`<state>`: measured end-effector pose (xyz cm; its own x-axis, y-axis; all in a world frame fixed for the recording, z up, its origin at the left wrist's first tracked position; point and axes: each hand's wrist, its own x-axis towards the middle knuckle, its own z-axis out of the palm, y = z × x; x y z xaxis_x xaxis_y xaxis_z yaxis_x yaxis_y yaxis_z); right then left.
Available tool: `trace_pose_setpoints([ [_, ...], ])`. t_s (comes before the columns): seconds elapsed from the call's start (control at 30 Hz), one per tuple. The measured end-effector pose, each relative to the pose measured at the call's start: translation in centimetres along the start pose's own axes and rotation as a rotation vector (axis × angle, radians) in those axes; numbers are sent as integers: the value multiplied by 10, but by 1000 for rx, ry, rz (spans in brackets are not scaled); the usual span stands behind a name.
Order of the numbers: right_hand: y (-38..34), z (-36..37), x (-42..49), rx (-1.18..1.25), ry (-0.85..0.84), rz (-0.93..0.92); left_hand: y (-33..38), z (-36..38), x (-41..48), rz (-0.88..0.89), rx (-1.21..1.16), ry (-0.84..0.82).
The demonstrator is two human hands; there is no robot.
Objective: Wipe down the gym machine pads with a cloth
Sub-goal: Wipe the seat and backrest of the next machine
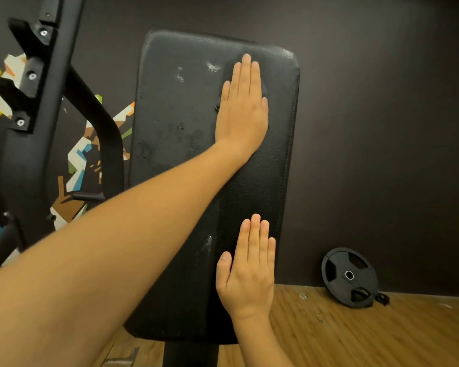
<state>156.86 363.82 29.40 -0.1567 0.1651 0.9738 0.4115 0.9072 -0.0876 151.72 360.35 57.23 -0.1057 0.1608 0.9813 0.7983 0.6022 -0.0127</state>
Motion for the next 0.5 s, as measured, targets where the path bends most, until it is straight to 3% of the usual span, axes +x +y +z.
trace_pose_setpoints([
  [0.2,-1,0,0,-7,-9,7,-8,-1,-9,32,-13,-47],
  [0.33,-1,0,0,-18,-14,4,1,-8,14,-43,-20,-33],
  [0.5,-1,-1,0,-16,-6,9,0,1,-25,-35,-11,-12],
])
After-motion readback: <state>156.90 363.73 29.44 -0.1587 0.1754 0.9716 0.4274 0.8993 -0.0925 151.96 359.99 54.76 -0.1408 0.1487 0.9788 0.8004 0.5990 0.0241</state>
